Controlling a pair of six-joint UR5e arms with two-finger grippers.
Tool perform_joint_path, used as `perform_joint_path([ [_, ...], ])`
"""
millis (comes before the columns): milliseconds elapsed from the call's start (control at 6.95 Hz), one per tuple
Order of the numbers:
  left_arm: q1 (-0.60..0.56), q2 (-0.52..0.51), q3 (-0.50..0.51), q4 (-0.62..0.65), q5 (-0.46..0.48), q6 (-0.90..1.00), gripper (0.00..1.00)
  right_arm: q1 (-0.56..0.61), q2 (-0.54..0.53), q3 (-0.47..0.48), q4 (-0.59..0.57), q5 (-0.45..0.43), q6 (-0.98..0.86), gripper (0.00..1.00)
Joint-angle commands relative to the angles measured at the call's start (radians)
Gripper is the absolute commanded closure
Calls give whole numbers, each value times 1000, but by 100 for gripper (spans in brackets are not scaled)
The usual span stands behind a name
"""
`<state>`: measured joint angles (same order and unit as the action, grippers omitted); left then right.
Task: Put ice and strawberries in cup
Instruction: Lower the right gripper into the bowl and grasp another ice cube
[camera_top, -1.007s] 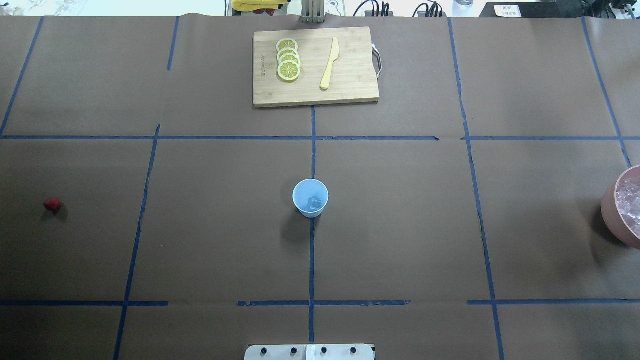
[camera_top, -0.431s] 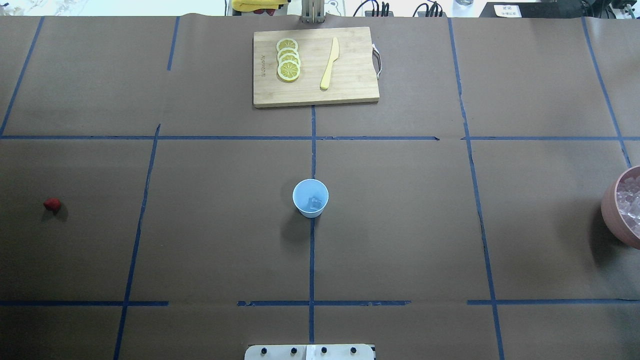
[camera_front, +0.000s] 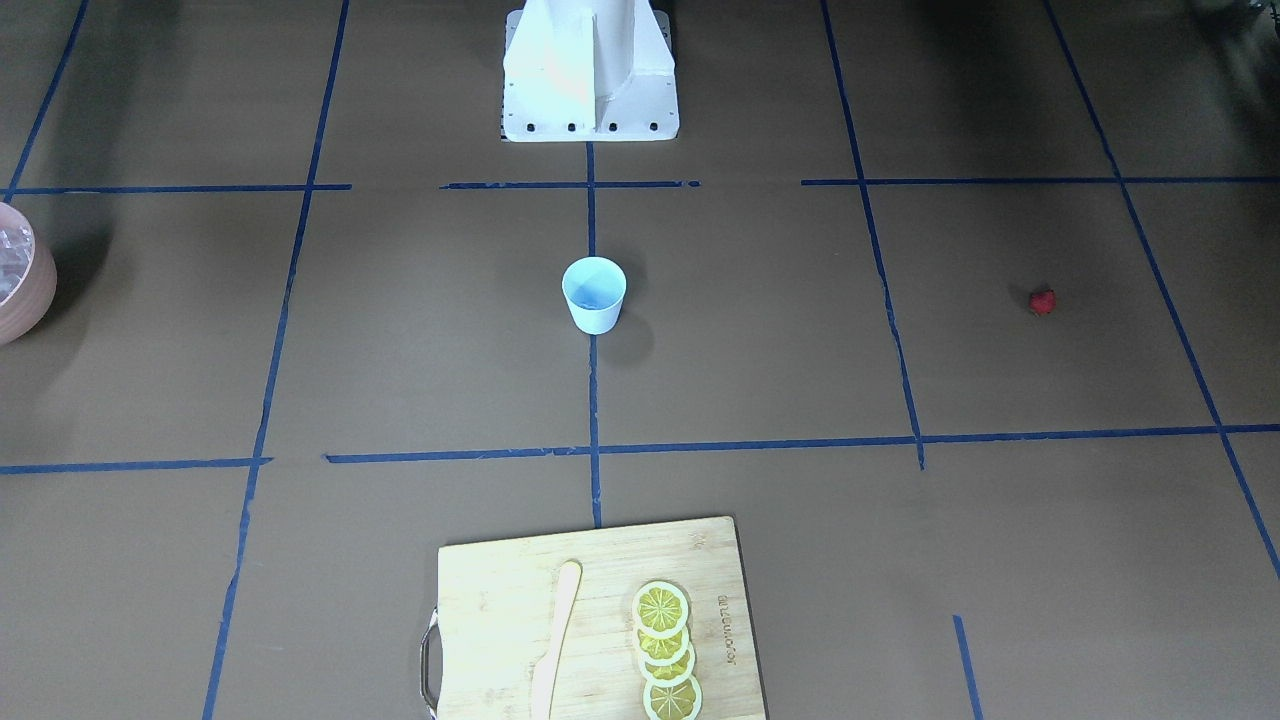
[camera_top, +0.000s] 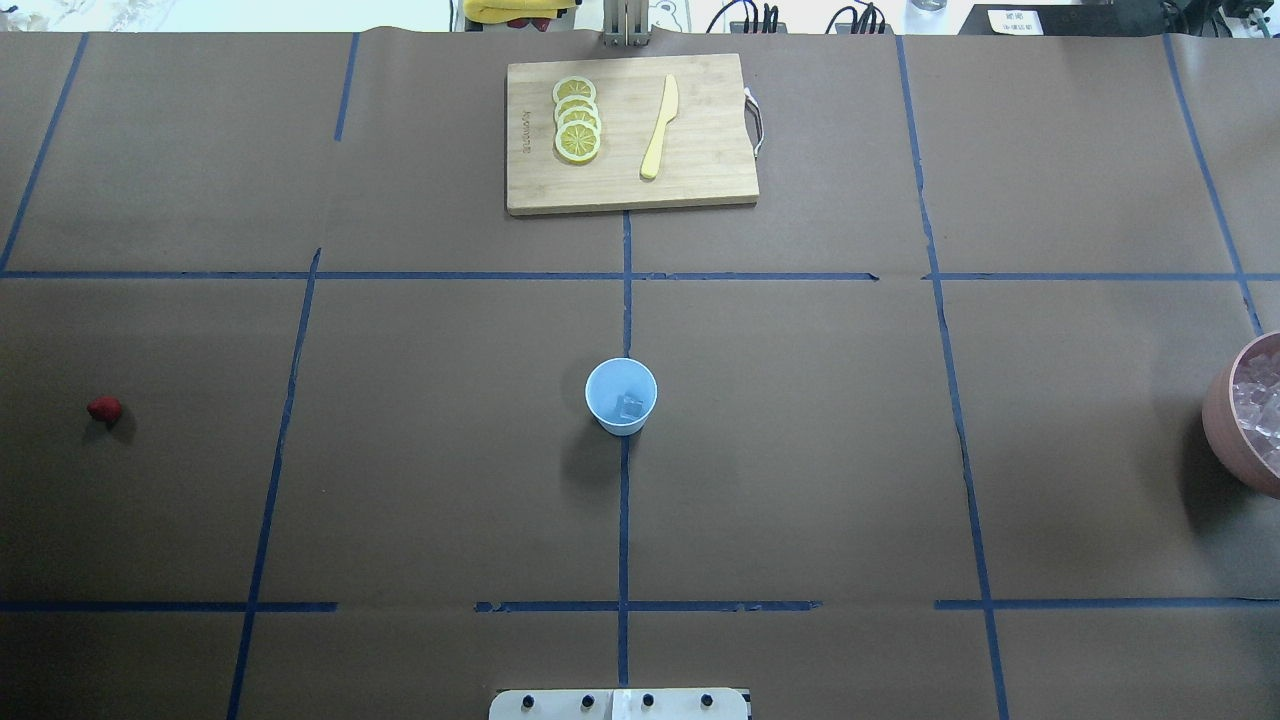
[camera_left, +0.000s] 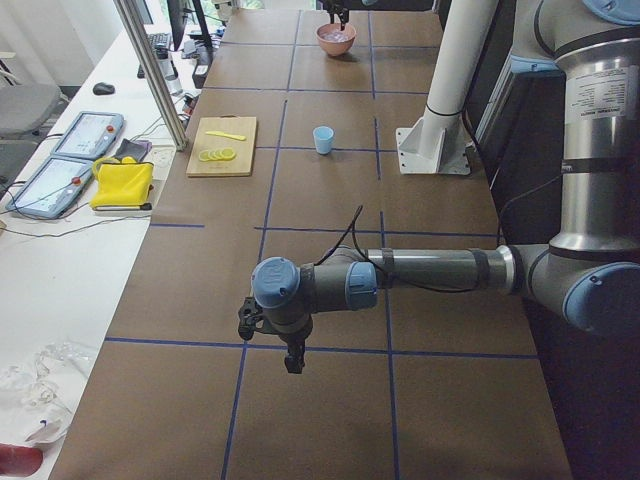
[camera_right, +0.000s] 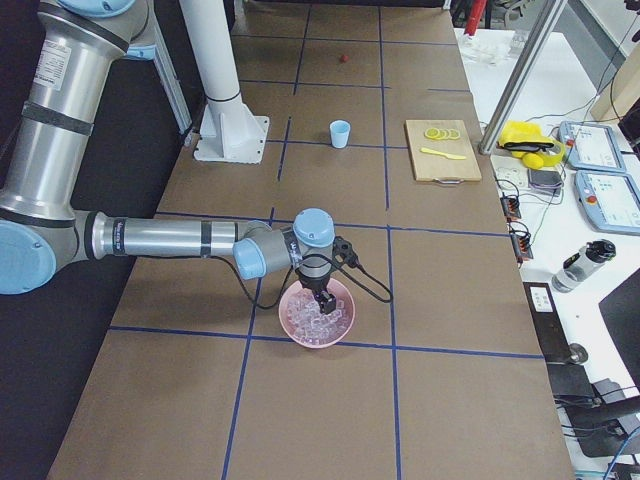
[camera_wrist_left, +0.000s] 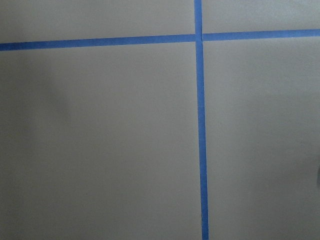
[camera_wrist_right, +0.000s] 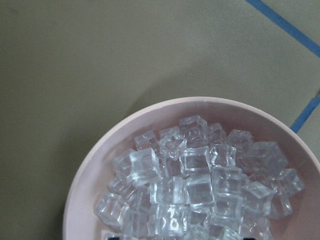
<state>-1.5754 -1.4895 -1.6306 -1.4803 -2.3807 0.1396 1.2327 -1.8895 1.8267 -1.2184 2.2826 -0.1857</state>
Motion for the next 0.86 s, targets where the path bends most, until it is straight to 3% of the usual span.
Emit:
perform_joint_path([
  [0, 0, 0, 0, 0, 0, 0, 0, -56, 6, -4, 7, -2, 47, 20],
  [719, 0, 0, 0, 0, 0, 0, 0, -62, 4, -35, 5, -5, 45, 29],
])
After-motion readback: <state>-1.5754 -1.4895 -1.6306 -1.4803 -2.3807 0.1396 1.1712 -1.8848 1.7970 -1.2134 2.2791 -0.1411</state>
